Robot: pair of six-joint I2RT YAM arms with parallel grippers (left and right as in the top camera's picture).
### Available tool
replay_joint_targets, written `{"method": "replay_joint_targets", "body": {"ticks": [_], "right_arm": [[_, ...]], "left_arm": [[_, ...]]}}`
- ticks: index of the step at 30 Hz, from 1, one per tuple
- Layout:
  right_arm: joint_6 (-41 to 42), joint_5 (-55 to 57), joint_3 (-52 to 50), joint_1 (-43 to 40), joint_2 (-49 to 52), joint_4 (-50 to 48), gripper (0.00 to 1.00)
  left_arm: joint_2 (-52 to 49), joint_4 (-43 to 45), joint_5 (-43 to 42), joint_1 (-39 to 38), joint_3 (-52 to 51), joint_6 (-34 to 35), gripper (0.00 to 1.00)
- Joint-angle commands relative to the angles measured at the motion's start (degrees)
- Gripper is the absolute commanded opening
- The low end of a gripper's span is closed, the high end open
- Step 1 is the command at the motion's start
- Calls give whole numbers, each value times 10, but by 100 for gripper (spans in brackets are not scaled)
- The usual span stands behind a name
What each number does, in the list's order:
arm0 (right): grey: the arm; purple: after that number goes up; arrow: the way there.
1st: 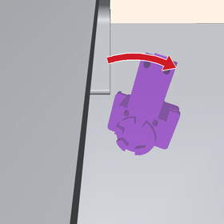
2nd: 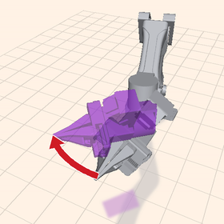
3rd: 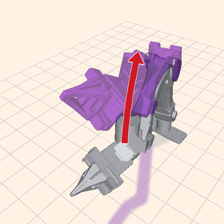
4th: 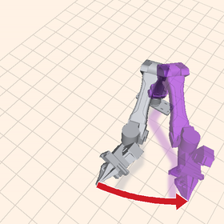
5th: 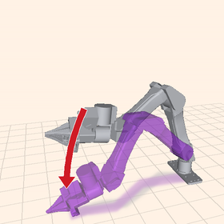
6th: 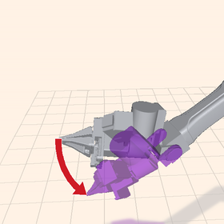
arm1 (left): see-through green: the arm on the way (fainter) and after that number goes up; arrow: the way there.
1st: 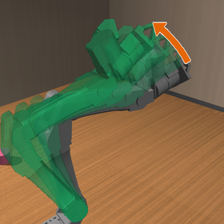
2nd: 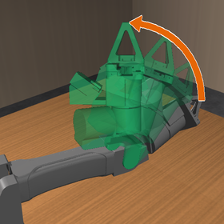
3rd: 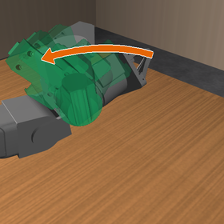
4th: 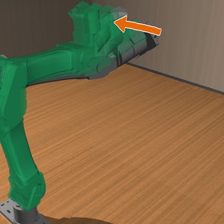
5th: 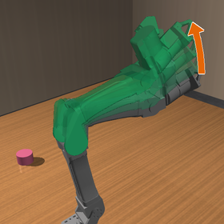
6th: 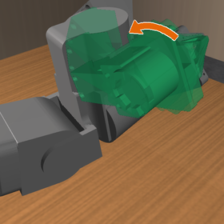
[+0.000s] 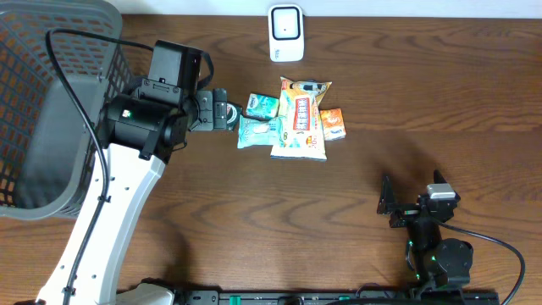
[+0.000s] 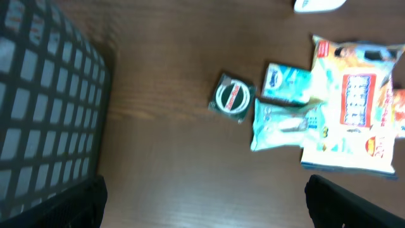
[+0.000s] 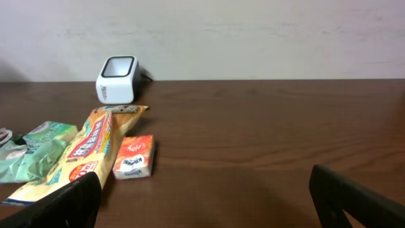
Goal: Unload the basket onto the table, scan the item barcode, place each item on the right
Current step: 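Lower the tin left of the tissue pack and open the left gripper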
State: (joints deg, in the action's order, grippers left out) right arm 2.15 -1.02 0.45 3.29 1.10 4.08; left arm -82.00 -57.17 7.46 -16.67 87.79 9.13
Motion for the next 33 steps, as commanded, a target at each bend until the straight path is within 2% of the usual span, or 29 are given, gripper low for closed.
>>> {"method": "replay_joint_targets", "body": {"ticks": [1, 33], "right_arm": [[-1, 5, -2, -3, -1, 2, 99], [-1, 5, -2, -3, -1, 2, 99]], "left_arm": [[-3, -25, 5, 0, -2, -3, 98], [-3, -41, 5, 0, -2, -3, 98]]}}
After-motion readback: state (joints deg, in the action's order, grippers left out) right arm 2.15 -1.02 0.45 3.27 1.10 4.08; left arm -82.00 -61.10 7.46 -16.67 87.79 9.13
